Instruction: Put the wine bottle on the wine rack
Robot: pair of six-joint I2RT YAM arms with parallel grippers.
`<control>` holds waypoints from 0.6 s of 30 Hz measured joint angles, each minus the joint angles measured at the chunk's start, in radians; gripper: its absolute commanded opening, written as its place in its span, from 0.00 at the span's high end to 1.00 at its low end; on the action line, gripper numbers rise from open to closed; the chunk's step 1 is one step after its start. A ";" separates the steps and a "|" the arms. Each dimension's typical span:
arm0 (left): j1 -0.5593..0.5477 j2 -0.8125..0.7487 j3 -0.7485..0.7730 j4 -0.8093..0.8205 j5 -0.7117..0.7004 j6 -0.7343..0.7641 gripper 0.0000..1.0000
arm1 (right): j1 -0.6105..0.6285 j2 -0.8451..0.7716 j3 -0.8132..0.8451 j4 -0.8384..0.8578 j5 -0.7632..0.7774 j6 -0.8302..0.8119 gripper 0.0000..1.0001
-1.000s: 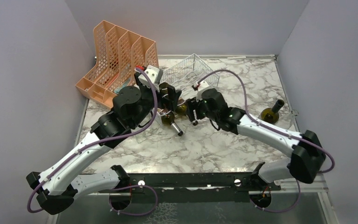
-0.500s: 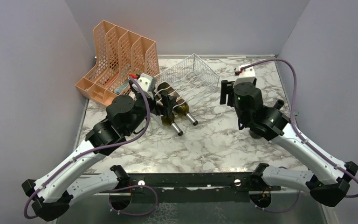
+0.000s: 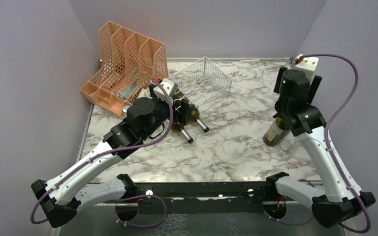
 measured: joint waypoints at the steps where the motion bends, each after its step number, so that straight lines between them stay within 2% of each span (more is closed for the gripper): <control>1: 0.000 0.006 0.000 0.001 0.006 0.000 0.01 | -0.042 0.002 0.000 -0.002 -0.009 0.006 0.21; 4: 0.000 0.014 0.000 0.005 0.017 0.000 0.01 | -0.117 0.009 -0.014 -0.007 -0.035 0.050 0.27; 8: 0.000 0.014 0.000 0.008 0.018 0.000 0.01 | -0.136 0.010 -0.079 -0.029 -0.069 0.128 0.33; 18: 0.000 0.029 0.000 0.013 0.026 0.000 0.01 | -0.138 -0.059 -0.173 -0.057 -0.072 0.236 0.31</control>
